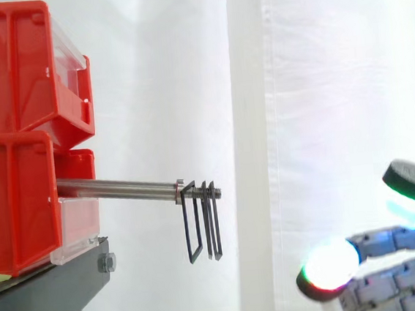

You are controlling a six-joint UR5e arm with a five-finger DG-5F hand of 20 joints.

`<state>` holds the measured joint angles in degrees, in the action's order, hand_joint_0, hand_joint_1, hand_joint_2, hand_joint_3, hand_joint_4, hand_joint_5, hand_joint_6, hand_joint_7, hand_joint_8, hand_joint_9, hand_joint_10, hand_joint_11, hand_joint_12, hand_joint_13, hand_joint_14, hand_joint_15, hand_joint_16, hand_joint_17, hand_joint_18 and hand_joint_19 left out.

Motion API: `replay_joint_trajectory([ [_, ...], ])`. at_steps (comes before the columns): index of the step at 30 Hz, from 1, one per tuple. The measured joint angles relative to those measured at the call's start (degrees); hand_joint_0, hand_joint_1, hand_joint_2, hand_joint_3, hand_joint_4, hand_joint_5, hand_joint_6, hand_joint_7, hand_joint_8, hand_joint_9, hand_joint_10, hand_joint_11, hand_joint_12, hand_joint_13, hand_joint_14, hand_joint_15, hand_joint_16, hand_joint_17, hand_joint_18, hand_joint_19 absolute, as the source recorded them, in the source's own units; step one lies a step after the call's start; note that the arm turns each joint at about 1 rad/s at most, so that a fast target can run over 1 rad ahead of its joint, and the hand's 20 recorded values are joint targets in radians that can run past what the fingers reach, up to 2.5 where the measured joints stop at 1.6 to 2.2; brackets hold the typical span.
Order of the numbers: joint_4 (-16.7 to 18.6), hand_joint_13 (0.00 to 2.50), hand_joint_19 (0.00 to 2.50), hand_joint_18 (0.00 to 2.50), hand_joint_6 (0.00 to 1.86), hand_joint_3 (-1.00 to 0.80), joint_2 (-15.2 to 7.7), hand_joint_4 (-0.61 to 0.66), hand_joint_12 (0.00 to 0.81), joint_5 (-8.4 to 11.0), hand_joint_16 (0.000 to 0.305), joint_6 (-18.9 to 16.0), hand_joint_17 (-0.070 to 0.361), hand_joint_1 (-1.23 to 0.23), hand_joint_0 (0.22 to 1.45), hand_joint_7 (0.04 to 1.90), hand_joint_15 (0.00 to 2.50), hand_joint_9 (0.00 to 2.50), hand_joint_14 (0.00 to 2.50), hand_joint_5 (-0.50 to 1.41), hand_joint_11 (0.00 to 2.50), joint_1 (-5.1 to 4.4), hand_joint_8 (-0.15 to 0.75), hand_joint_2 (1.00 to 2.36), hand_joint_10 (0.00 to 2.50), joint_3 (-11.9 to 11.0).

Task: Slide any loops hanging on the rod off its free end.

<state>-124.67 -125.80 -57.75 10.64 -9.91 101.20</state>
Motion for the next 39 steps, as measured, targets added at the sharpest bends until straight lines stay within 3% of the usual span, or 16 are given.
replay_joint_trajectory([
  [4, 2.9, 0.27, 0.22, 0.29, 0.5, -0.38, -2.5, 0.24, 0.397, 0.25, 0.067, 0.5, 0.151, -0.53, 0.51, 0.77, 0.09, 0.48, 0.0, -0.2, 0.22, -0.23, 0.272, 1.01, 0.01, -2.1],
  [12, 2.3, 0.27, 0.23, 0.29, 0.5, -0.38, -6.2, 0.24, 0.396, 0.04, 0.066, 2.9, 0.149, -0.54, 0.51, 0.77, 0.09, 0.48, 0.0, -0.2, 0.23, -0.15, 0.272, 1.01, 0.01, -6.7],
  [16, 2.3, 0.27, 0.22, 0.3, 0.5, -0.38, -9.4, 0.24, 0.395, -1.39, 0.066, 1.5, 0.148, -0.54, 0.51, 0.77, 0.09, 0.49, 0.0, -0.2, 0.22, 0.02, 0.272, 1.01, 0.01, -9.7],
  [20, 1.8, 0.27, 0.23, 0.3, 0.5, -0.38, -10.6, 0.24, 0.396, -2.8, 0.066, 0.9, 0.148, -0.54, 0.51, 0.77, 0.09, 0.49, 0.0, -0.2, 0.22, 0.06, 0.271, 1.01, 0.01, -12.2],
  [25, 1.7, 0.27, 0.22, 0.3, 0.5, -0.38, -11.8, 0.24, 0.393, -3.64, 0.065, 2.0, 0.147, -0.55, 0.51, 0.77, 0.09, 0.48, 0.0, -0.2, 0.23, 0.14, 0.27, 1.01, 0.01, -13.5],
  [31, 4.0, 0.28, 0.23, 0.31, 0.5, -0.39, -13.6, 0.25, 0.389, -6.33, 0.065, 6.6, 0.146, -0.61, 0.51, 0.81, 0.09, 0.49, 0.0, -0.19, 0.23, 0.15, 0.269, 1.01, 0.01, -14.9],
  [39, 4.8, 0.28, 0.23, 0.32, 0.5, -0.41, -13.8, 0.26, 0.385, -7.63, 0.064, 18.0, 0.145, -0.66, 0.51, 0.83, 0.09, 0.5, 0.0, -0.19, 0.22, 0.13, 0.266, 1.01, 0.01, -16.1],
])
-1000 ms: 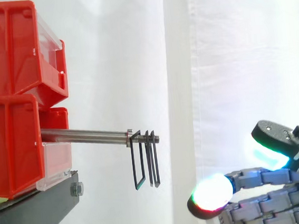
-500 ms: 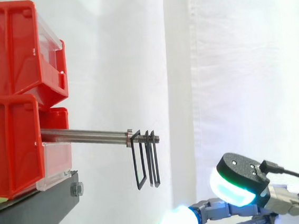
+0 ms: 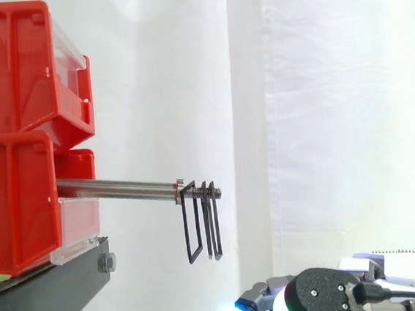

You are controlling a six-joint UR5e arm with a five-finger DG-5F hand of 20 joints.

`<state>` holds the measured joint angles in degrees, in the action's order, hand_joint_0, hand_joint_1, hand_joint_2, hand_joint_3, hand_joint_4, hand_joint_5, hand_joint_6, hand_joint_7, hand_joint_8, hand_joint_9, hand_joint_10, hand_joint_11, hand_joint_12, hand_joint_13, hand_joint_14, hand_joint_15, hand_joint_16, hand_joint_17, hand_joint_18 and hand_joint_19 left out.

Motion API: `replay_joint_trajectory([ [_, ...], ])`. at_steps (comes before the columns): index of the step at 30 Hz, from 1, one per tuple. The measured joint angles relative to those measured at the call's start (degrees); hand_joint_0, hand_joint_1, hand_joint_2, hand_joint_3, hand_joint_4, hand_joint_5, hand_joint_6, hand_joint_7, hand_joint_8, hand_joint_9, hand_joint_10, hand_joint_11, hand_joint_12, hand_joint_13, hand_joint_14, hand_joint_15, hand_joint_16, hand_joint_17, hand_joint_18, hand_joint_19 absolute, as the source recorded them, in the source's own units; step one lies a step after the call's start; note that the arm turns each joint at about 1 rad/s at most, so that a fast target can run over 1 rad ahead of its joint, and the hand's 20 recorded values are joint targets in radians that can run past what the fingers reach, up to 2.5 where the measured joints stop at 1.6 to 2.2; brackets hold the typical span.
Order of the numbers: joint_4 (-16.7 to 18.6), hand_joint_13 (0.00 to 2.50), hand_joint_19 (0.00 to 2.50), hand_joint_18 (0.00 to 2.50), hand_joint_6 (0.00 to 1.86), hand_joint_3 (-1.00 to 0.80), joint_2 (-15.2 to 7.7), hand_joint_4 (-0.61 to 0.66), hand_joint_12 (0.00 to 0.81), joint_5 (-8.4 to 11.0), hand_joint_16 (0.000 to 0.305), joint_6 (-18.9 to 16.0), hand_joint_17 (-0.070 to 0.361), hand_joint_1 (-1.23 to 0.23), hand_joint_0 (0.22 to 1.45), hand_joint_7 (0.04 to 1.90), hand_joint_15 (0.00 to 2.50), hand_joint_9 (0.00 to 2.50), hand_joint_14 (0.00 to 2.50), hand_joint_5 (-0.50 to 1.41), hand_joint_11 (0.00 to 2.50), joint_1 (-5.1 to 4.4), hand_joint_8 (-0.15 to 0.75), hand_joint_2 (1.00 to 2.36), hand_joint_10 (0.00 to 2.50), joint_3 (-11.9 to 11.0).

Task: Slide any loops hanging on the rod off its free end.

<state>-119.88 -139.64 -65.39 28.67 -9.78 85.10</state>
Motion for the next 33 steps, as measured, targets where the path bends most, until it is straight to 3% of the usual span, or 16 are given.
replay_joint_trajectory([
  [5, -0.5, 0.28, 0.23, 0.33, 0.5, -0.4, 0.0, 0.26, 0.385, -0.38, 0.064, 6.6, 0.144, -0.66, 0.51, 0.83, 0.09, 0.5, 0.0, -0.19, 0.23, 0.02, 0.268, 1.01, 0.01, -2.1],
  [9, -1.7, 0.28, 0.23, 0.33, 0.5, -0.39, 0.0, 0.27, 0.387, -0.87, 0.064, 9.2, 0.144, -0.64, 0.51, 0.84, 0.09, 0.5, 0.0, -0.18, 0.23, 0.19, 0.27, 1.01, 0.01, -3.7],
  [25, -3.5, 0.28, 0.23, 0.33, 0.5, -0.39, 0.2, 0.26, 0.387, -4.24, 0.064, 12.2, 0.143, -0.63, 0.51, 0.84, 0.09, 0.5, 0.0, -0.18, 0.24, 0.66, 0.269, 1.01, 0.01, -4.9],
  [33, -6.0, 0.28, 0.23, 0.32, 0.5, -0.38, 2.6, 0.26, 0.386, -5.03, 0.063, 14.1, 0.141, -0.62, 0.51, 0.84, 0.09, 0.5, 0.0, -0.18, 0.24, 0.5, 0.268, 1.01, 0.01, -4.9],
])
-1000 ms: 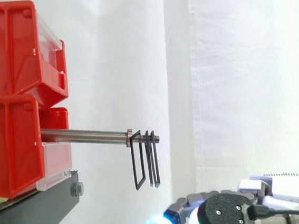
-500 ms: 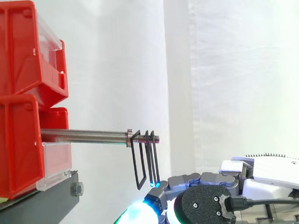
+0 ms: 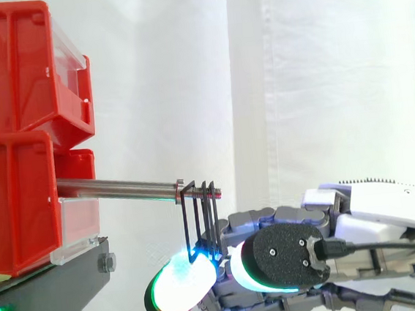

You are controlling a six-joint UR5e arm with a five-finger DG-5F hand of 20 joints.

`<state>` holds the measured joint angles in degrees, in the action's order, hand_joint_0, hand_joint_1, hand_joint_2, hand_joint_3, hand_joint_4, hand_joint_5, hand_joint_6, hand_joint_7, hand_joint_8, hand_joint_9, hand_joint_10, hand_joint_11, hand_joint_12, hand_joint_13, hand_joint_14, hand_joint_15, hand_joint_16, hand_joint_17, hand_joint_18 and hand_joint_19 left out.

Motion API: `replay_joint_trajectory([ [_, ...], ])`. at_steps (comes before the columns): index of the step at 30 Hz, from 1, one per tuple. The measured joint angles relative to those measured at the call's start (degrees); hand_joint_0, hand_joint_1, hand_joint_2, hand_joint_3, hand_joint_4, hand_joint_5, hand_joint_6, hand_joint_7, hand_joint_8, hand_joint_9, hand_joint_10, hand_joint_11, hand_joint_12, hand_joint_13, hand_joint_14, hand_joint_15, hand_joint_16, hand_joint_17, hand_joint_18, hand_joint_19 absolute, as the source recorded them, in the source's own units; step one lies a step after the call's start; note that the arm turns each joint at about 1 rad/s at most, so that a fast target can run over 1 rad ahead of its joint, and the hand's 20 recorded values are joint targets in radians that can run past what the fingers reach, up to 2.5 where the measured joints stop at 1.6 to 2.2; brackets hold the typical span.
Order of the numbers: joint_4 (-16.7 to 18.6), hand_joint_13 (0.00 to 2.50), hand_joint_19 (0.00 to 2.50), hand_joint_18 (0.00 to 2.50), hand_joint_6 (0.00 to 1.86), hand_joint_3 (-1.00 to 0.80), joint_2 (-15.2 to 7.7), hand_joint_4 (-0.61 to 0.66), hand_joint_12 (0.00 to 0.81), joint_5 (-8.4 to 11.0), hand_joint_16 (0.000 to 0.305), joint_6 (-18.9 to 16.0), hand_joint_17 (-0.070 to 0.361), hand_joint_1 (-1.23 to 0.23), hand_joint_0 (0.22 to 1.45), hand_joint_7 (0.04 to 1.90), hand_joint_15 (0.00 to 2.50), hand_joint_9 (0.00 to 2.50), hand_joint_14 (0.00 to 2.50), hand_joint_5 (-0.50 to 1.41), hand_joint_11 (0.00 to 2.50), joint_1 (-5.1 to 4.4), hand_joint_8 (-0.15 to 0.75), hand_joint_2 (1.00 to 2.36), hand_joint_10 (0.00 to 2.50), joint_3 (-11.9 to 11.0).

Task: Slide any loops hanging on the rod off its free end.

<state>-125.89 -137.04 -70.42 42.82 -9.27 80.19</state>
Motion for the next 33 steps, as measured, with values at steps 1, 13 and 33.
replay_joint_trajectory([
  [1, -0.9, 0.28, 0.22, 0.32, 0.5, -0.38, 0.5, 0.27, 0.386, -0.03, 0.063, 0.2, 0.141, -0.62, 0.51, 0.84, 0.09, 0.5, 0.0, -0.18, 0.23, -0.04, 0.27, 1.01, 0.01, 0.0],
  [13, -3.9, 0.28, 0.23, 0.31, 0.5, -0.38, 1.8, 0.26, 0.386, 0.14, 0.062, 0.9, 0.139, -0.61, 0.51, 0.83, 0.09, 0.5, 0.0, -0.18, 0.24, 0.09, 0.268, 1.01, 0.01, -0.1],
  [33, -1.8, 0.28, 0.23, 0.3, 0.5, -0.38, 1.1, 0.26, 0.385, -0.5, 0.061, 1.2, 0.137, -0.61, 0.51, 0.84, 0.09, 0.5, 0.0, -0.18, 0.25, 0.83, 0.268, 1.01, 0.01, -1.6],
])
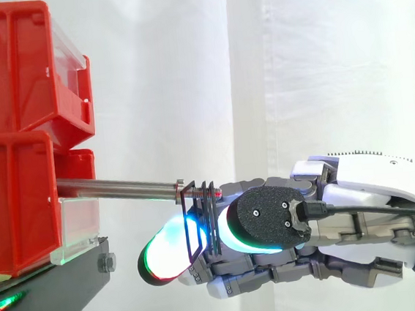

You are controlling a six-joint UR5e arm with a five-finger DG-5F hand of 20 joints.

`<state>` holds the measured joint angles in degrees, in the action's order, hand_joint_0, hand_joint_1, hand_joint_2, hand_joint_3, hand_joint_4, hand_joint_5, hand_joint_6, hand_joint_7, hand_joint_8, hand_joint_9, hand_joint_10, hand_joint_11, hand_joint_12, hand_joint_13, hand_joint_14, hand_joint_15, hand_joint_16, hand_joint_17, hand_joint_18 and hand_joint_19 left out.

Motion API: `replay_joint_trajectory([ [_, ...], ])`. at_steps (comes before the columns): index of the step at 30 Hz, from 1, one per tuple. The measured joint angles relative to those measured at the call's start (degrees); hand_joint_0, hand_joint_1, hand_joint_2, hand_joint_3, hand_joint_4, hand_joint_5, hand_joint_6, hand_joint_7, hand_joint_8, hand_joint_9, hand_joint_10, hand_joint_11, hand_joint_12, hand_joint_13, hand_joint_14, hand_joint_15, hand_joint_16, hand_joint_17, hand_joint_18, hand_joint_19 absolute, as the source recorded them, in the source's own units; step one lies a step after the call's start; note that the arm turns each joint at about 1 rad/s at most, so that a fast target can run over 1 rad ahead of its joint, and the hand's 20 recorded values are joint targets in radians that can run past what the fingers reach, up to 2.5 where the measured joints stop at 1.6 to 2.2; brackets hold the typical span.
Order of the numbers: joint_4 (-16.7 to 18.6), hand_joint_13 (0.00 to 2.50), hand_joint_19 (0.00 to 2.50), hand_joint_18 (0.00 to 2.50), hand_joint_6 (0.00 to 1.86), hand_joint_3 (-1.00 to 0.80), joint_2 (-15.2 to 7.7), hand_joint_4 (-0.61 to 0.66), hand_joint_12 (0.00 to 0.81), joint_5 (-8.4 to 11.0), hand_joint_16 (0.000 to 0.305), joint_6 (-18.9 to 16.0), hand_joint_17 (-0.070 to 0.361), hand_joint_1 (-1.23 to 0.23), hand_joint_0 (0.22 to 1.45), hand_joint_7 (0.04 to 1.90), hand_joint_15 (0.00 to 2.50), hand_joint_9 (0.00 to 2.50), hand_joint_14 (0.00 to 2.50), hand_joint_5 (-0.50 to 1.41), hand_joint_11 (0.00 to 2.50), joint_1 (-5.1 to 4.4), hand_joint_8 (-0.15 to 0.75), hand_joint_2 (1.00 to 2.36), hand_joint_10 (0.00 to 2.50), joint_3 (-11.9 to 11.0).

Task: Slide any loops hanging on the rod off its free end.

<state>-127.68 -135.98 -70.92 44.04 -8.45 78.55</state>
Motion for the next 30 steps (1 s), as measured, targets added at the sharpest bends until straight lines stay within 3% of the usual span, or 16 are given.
replay_joint_trajectory([
  [21, 1.5, 0.28, 0.23, 0.29, 0.5, -0.38, -0.5, 0.26, 0.385, -0.65, 0.06, 0.1, 0.136, -0.61, 0.52, 0.84, 0.09, 0.5, 0.0, -0.18, 0.24, -0.61, 0.269, 1.01, 0.01, 0.0],
  [30, 4.9, 0.28, 0.23, 0.29, 0.5, -0.37, -3.5, 0.26, 0.384, -2.13, 0.06, -0.2, 0.135, -0.62, 0.52, 0.85, 0.09, 0.5, 0.0, -0.18, 0.24, -0.21, 0.268, 1.01, 0.01, 0.0],
])
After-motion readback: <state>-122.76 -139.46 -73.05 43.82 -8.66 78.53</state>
